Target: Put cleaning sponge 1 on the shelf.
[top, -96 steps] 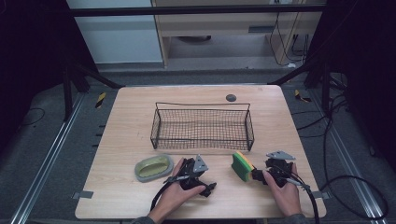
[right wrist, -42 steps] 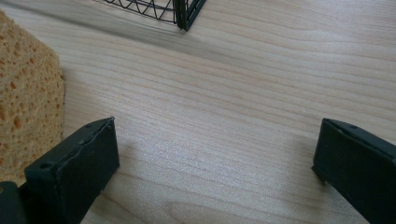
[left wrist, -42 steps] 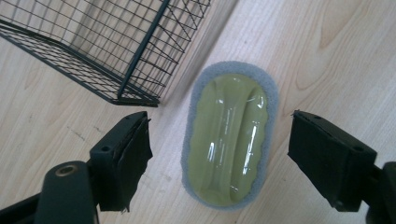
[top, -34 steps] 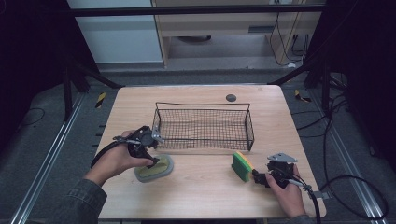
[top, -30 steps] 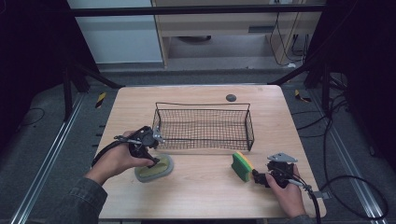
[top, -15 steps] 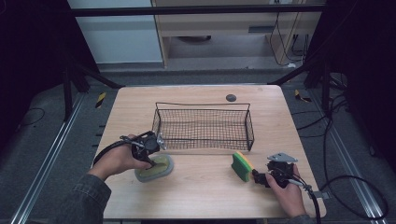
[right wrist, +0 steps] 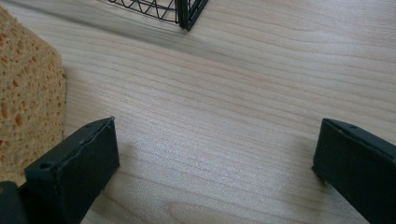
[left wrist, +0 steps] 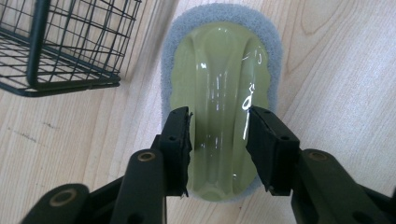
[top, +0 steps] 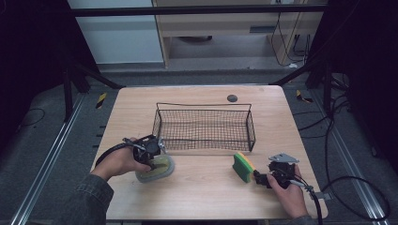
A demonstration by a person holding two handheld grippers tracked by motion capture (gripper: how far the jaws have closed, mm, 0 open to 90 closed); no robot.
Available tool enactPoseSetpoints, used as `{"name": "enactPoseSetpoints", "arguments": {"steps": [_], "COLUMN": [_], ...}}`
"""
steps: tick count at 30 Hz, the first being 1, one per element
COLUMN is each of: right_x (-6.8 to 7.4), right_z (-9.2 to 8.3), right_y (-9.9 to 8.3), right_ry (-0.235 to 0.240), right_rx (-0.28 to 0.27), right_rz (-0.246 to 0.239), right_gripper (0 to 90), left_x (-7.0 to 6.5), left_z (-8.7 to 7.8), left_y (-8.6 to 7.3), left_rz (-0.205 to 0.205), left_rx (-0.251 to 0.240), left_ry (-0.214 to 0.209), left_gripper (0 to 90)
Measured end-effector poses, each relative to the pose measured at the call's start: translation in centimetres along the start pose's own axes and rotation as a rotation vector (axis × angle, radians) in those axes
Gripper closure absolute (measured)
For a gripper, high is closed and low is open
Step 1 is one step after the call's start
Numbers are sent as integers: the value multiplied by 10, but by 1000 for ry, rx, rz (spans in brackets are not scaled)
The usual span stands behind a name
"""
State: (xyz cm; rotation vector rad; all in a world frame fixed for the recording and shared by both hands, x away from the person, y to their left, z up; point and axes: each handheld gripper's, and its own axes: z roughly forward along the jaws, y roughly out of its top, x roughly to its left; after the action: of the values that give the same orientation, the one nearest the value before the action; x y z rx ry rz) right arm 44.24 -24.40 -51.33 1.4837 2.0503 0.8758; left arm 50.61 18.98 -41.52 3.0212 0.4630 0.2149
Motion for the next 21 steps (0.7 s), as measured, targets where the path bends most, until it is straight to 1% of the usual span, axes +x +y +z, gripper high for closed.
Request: {"name": "enactPoseSetpoints", "arguments": {"steps": [9, 12, 16, 21], "right_x": [0, -1, 0, 0], "right_z": [0, 0, 0, 0], "right_y": [0, 0, 0, 0], "right_ry": [0, 1, 3, 3], "right_rx": [2, 1, 1, 1], "right_rz": [-7, -9, -7, -7], "right_gripper": [5, 5, 5, 5], "left_x": [0, 1, 2, 2], "left_z": [6, 8, 9, 9], "left_y": [3, 2, 0, -1], "left_rz": [17, 17, 11, 16], "left_rx": [26, 26, 21, 17], "left_ry": [-4, -1, 1, 8], "left_gripper": [635, 653, 704, 709]}}
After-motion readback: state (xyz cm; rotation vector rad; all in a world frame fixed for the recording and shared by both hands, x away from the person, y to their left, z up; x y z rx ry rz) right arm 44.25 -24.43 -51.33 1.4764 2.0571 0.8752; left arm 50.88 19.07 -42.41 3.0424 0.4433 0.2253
